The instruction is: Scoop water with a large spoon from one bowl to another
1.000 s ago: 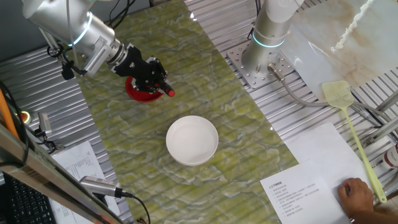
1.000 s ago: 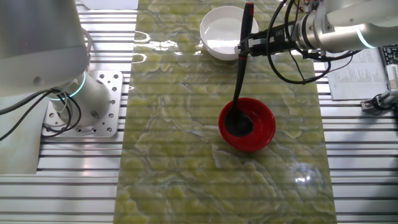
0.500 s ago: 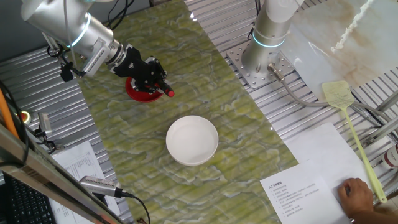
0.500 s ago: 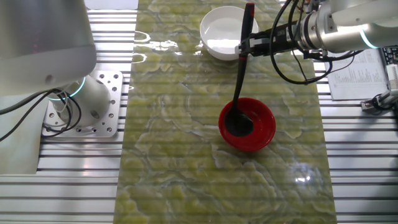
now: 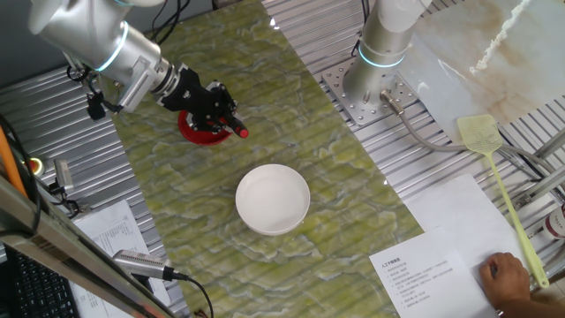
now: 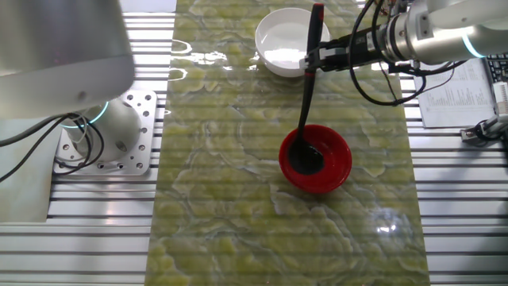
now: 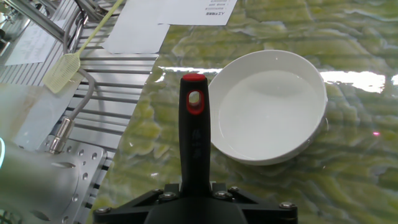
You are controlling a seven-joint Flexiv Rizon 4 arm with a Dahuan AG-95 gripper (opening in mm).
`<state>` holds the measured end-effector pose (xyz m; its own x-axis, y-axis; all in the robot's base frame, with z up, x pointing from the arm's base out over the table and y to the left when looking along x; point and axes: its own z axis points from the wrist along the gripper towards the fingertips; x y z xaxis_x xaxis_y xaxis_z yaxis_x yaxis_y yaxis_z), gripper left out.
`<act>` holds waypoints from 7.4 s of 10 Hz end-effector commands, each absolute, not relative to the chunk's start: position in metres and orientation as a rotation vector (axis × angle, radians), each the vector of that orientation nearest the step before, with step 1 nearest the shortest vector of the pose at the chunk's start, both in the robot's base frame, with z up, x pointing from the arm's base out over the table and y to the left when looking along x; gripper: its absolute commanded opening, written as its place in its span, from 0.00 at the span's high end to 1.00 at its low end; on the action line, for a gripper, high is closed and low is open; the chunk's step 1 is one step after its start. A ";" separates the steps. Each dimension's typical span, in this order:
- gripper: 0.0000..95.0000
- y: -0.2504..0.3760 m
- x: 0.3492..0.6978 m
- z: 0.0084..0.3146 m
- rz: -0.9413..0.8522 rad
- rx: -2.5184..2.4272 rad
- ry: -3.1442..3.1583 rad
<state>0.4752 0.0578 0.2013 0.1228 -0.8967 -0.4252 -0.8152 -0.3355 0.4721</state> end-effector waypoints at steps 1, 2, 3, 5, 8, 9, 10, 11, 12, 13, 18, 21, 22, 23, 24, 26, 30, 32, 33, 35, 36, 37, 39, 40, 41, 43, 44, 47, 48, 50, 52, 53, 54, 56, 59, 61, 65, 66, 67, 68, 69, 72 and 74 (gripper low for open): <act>1.00 0.057 0.474 0.201 -0.993 2.258 -1.726; 1.00 0.057 0.474 0.201 -0.987 2.252 -1.719; 1.00 0.057 0.474 0.201 -0.988 2.253 -1.714; 1.00 0.057 0.474 0.201 -0.992 2.263 -1.702; 1.00 0.057 0.474 0.200 -0.993 2.262 -1.692; 1.00 0.057 0.474 0.200 -0.994 2.258 -1.686; 1.00 0.057 0.474 0.200 -0.992 2.255 -1.678; 1.00 0.057 0.474 0.200 -0.991 2.255 -1.671; 1.00 0.057 0.474 0.200 -0.993 2.256 -1.665; 1.00 0.057 0.474 0.200 -0.995 2.256 -1.663; 1.00 0.057 0.474 0.200 -1.006 2.242 -1.647; 1.00 0.057 0.474 0.200 -1.001 2.241 -1.631; 1.00 0.057 0.474 0.199 -0.996 2.244 -1.624; 1.00 0.057 0.474 0.199 -0.996 2.247 -1.621; 1.00 0.057 0.473 0.199 -0.996 2.246 -1.621; 1.00 0.057 0.473 0.199 -0.995 2.247 -1.620; 1.00 0.056 0.473 0.199 -0.991 2.246 -1.616; 1.00 0.056 0.473 0.198 -0.988 2.251 -1.608; 1.00 0.056 0.473 0.198 -0.977 2.247 -1.603; 1.00 0.056 0.473 0.197 -0.975 2.247 -1.591; 1.00 0.056 0.473 0.197 -0.978 2.243 -1.587; 1.00 0.056 0.473 0.197 -0.988 2.233 -1.572; 1.00 0.056 0.473 0.196 -0.992 2.229 -1.558; 1.00 0.055 0.473 0.196 -0.996 2.228 -1.554; 1.00 0.055 0.473 0.196 -0.997 2.229 -1.554; 1.00 0.055 0.472 0.196 -0.997 2.229 -1.552; 1.00 0.055 0.472 0.196 -1.000 2.229 -1.548; 1.00 0.055 0.471 0.195 -1.007 2.211 -1.542; 1.00 0.054 0.471 0.195 -1.008 2.205 -1.540; 1.00 0.054 0.471 0.194 -1.011 2.203 -1.532; 1.00 0.054 0.471 0.193 -1.013 2.202 -1.528; 1.00 0.054 0.471 0.193 -1.019 2.193 -1.525; 1.00 0.054 0.471 0.193 -1.017 2.188 -1.522; 1.00 0.054 0.471 0.192 -1.022 2.183 -1.517; 1.00 0.054 0.471 0.192 -1.026 2.178 -1.512; 1.00 0.054 0.471 0.192 -1.024 2.175 -1.509; 1.00 0.054 0.471 0.191 -1.028 2.168 -1.506; 1.00 0.054 0.471 0.191 -1.027 2.167 -1.505; 1.00 0.053 0.471 0.191 -1.030 2.163 -1.503; 1.00 0.053 0.471 0.191 -1.033 2.157 -1.500; 1.00 0.053 0.471 0.191 -1.035 2.153 -1.498; 1.00 0.053 0.471 0.191 -1.042 2.140 -1.490; 1.00 0.053 0.471 0.191 -1.044 2.123 -1.479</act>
